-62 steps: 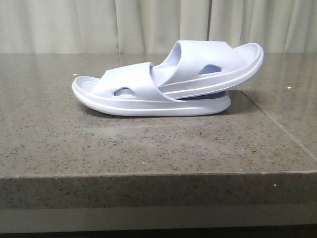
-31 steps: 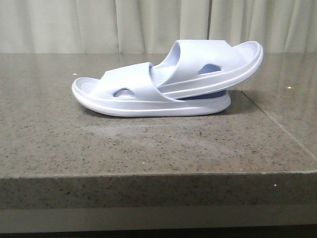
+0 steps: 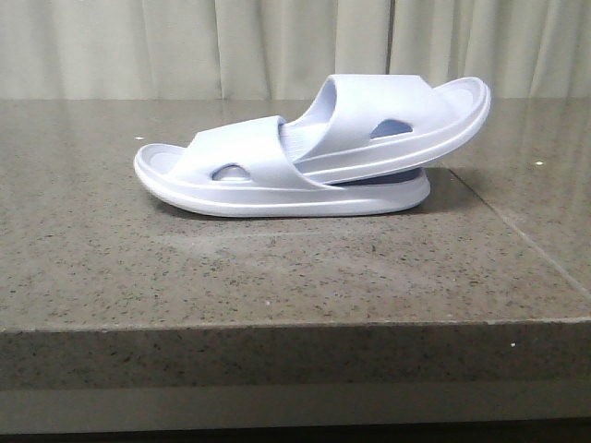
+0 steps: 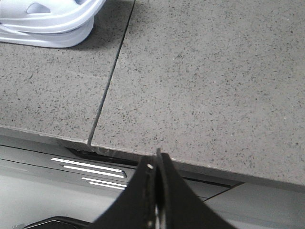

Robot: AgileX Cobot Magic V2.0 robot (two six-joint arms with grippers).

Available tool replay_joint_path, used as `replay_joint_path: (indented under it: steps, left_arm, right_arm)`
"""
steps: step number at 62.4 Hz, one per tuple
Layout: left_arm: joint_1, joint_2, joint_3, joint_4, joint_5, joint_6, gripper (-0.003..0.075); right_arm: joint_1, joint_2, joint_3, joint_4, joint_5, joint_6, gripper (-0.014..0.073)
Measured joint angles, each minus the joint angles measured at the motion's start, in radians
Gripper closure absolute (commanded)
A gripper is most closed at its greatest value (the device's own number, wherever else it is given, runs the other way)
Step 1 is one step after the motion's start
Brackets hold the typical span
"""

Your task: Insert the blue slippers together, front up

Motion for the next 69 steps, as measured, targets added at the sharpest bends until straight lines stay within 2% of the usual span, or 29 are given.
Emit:
replay_joint_path:
  steps: [11,18,28,45,69]
  left_arm:
    - [0.002,-0.045,0.065,0.0,-0.09,0.0,0.0741]
    - [0.007,-0.136,0.187,0.006,-0.235,0.0,0.0741]
    - [0.032,-0.327,0.45,-0.034,-0.464,0.0,0.0741]
    - [0.064,-0.606,0.735,-0.078,-0.645,0.0,0.0741]
    - [0.064,-0.654,0.766,-0.078,-0.707,0.0,0.0741]
  right_arm:
    - [0.0,0.0,0.0,0.002,0.0,0.0,0.0712]
    - [0.0,0.0,0.0,0.002,0.0,0.0,0.0712]
    - [0.0,0.0,0.0,0.002,0.0,0.0,0.0712]
    - [0.0,0.0,0.0,0.002,0.0,0.0,0.0712]
    - [0.0,-0.001,0.0,0.002,0.0,0.002,0.0712]
